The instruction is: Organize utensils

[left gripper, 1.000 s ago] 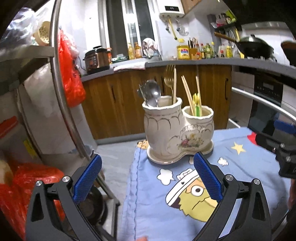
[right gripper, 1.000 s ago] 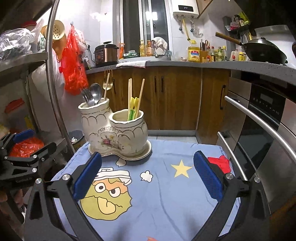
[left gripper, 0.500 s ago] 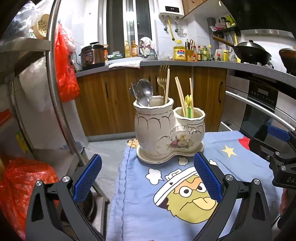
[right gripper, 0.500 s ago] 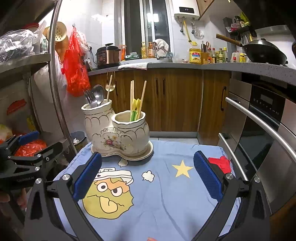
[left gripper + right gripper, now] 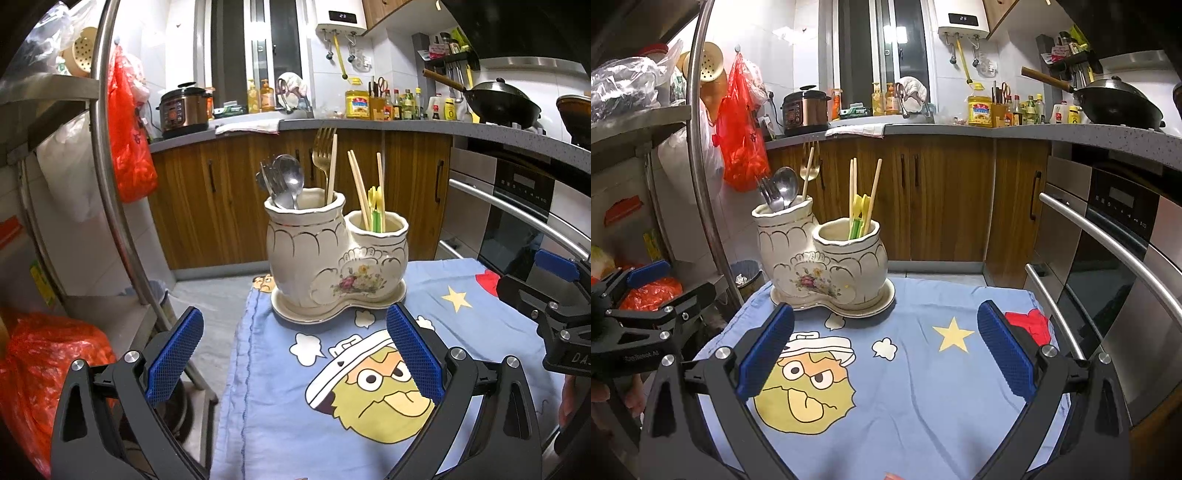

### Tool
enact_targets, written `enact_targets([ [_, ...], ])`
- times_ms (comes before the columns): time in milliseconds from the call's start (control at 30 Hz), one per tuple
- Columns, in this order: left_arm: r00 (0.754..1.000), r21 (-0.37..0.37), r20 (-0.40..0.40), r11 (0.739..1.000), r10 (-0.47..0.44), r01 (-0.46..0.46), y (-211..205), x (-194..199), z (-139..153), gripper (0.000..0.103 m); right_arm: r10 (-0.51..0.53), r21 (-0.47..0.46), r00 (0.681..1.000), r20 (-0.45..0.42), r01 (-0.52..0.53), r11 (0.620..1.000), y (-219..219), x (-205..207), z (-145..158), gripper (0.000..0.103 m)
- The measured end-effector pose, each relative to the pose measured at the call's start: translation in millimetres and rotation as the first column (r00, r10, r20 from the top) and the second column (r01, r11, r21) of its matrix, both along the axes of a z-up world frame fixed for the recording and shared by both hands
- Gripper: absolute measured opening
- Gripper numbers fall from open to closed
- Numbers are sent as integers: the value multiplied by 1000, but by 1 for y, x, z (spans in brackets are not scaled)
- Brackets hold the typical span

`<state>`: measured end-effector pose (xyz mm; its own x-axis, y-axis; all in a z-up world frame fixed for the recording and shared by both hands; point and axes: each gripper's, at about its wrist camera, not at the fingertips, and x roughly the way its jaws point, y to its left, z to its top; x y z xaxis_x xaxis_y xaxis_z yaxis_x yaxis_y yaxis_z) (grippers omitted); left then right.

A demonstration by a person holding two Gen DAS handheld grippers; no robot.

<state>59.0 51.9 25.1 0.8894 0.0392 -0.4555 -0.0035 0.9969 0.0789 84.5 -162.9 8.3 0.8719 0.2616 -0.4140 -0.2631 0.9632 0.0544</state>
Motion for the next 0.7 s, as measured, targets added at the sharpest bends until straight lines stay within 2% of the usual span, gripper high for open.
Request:
enact_targets([
  [700, 1000, -1, -6, 1000, 1, -1, 1, 1, -2, 98, -3, 2, 1000, -10, 3, 1000, 2, 2, -3, 98],
])
